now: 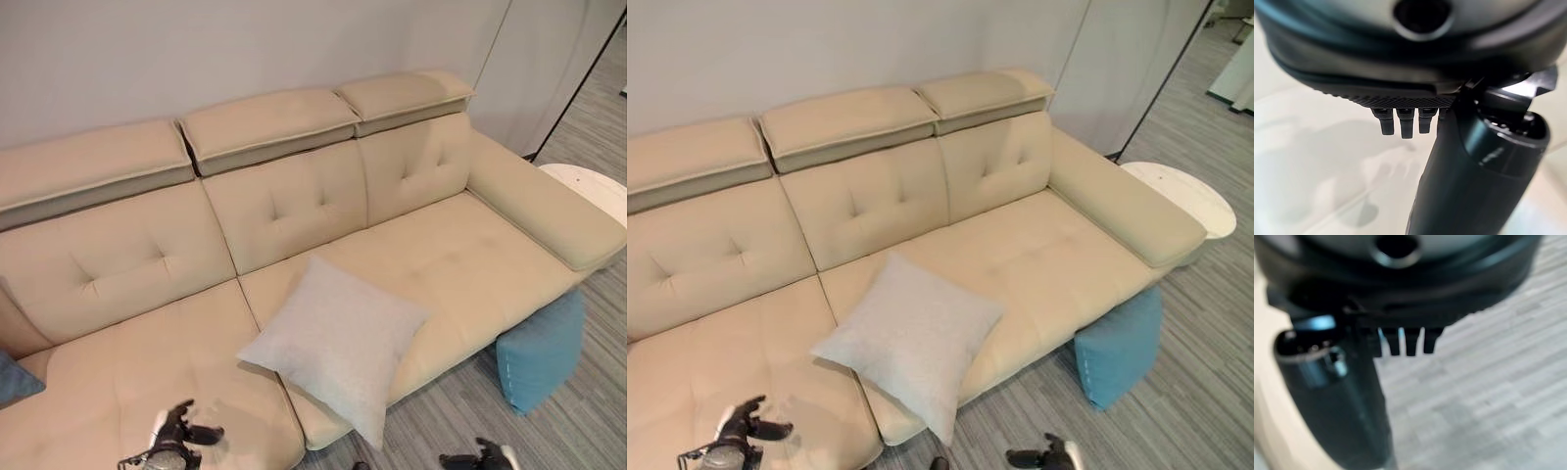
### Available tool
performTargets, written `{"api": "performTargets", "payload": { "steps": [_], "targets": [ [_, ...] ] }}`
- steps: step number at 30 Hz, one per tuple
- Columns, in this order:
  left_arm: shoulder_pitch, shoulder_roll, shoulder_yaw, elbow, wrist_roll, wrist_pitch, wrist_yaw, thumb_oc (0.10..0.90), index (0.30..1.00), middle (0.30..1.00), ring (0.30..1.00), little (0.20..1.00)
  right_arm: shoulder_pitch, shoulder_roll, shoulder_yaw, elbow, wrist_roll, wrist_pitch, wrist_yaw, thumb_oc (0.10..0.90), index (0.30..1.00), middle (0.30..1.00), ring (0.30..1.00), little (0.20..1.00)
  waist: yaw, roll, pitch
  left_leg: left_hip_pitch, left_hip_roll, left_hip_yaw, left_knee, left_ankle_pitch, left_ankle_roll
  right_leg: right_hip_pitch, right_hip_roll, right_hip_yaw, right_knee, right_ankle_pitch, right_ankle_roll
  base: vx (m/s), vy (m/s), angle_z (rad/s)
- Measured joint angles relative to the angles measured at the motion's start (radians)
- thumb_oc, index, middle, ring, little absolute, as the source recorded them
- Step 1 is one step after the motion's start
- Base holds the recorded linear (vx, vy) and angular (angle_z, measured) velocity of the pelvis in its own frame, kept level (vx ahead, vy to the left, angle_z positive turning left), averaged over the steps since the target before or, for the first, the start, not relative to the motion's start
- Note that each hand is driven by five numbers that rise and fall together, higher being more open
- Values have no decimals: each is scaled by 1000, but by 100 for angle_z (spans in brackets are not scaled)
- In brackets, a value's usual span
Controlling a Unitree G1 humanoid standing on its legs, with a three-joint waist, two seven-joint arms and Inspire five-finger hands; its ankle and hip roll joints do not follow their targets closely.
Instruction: Pick up all the scattered cushions and arrange them neatly on the sofa.
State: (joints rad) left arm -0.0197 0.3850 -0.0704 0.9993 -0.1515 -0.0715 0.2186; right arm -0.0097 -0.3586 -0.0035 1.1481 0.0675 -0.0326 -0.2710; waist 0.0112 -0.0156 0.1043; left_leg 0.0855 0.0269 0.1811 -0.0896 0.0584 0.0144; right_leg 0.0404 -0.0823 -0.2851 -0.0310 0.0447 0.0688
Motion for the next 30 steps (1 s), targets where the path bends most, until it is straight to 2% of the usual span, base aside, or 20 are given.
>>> {"api": "performTargets", "payload": {
  "steps": [5, 10, 13, 15, 17, 22, 26, 29, 30],
  "targets": [
    [0, 46, 83, -175, -60, -21, 57, 800, 900, 900, 900, 900, 34, -30, -93, -182, 121, -20, -21, 800, 900, 900, 900, 900, -26, 14, -15, 11, 5, 7, -1, -4, -10, 29, 12, 4, -48, 16, 0, 69, -16, -3],
    [-45, 47, 79, -236, -87, -35, 75, 800, 900, 900, 900, 900, 12, -13, -93, -223, 273, -44, -20, 800, 900, 900, 900, 900, -29, 36, -25, 11, 7, 10, -1, -5, -13, 32, 17, 12, -61, 28, -3, 33, -3, -3],
    [-88, 50, 39, -268, -123, -33, 95, 800, 900, 900, 900, 900, -20, 12, -85, -224, 400, -54, -21, 800, 900, 900, 900, 900, -32, 49, -27, -14, 8, 12, -1, -2, -16, 6, 17, 13, -62, 29, -2, -11, 7, -1],
    [-108, 50, 12, -286, -123, -34, 98, 800, 900, 900, 900, 900, -33, 24, -73, -228, 439, -57, -18, 800, 900, 900, 900, 900, -32, 56, -24, -30, 7, 12, 0, 2, -16, -10, 16, 13, -62, 37, -10, -49, 27, -2],
    [-139, 50, -30, -314, -123, -33, 106, 800, 900, 900, 900, 900, -51, 40, -30, -255, 506, -70, -15, 800, 900, 900, 900, 900, -34, 67, -17, -59, 7, 15, 0, 7, -15, -40, 16, 16, -62, 42, -11, -79, 26, -3],
    [-293, 44, -107, -354, -122, -33, 123, 800, 900, 900, 900, 900, -166, 86, 83, -320, 579, -95, -4, 800, 900, 900, 900, 900, -43, 106, 45, -155, 5, 25, 0, 34, -10, -140, 14, 21, -61, 78, -22, -104, 30, -6],
    [-391, 33, -131, -355, -121, -36, 141, 800, 900, 900, 900, 900, -245, 122, 153, -335, 604, -105, 28, 800, 900, 900, 900, 900, -52, 107, 99, -199, 9, 34, 1, 44, -13, -191, 20, 40, -61, 90, -30, -56, 17, -9],
    [-448, 33, -171, -348, -120, -37, 151, 800, 900, 900, 900, 900, -282, 143, 195, -335, 617, -123, 24, 800, 900, 900, 900, 900, -50, 100, 112, -260, 11, 36, 16, 46, -15, -249, 20, 43, -58, 97, -35, -54, 35, -6],
    [-509, 43, -206, -332, -118, -40, 154, 800, 900, 900, 900, 900, -328, 140, 212, -334, 618, -125, 31, 800, 900, 900, 900, 900, -48, 95, 142, -291, 12, 41, 14, 55, -15, -282, 21, 47, -60, 112, -40, -27, 37, -8]
  ]
}}
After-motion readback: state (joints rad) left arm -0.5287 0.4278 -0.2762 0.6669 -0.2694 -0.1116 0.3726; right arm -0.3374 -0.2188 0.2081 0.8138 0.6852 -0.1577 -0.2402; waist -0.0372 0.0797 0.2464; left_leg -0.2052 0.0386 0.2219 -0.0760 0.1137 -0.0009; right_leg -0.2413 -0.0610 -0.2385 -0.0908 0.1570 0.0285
